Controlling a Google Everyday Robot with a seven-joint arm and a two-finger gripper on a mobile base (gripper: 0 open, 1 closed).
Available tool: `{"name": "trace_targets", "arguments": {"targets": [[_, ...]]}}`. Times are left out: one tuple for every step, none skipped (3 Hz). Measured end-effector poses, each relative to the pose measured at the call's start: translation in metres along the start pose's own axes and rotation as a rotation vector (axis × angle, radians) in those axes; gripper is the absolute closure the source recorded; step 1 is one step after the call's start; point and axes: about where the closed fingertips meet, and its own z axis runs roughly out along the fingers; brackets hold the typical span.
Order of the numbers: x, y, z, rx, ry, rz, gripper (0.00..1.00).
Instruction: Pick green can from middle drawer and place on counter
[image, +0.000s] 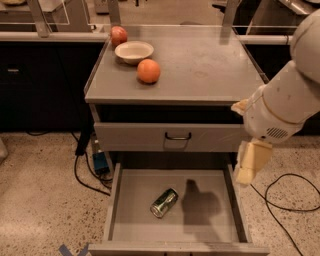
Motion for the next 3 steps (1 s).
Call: {"name": "trace_targets", "arguments": {"targets": [[-0.004,0.018,0.053,-0.039,-0.023,-0.032,0.0],[-0.004,0.018,0.053,-0.039,-0.023,-0.032,0.0],[-0.003,0.017,0.081,-0.067,-0.03,-0.048,0.0]]}}
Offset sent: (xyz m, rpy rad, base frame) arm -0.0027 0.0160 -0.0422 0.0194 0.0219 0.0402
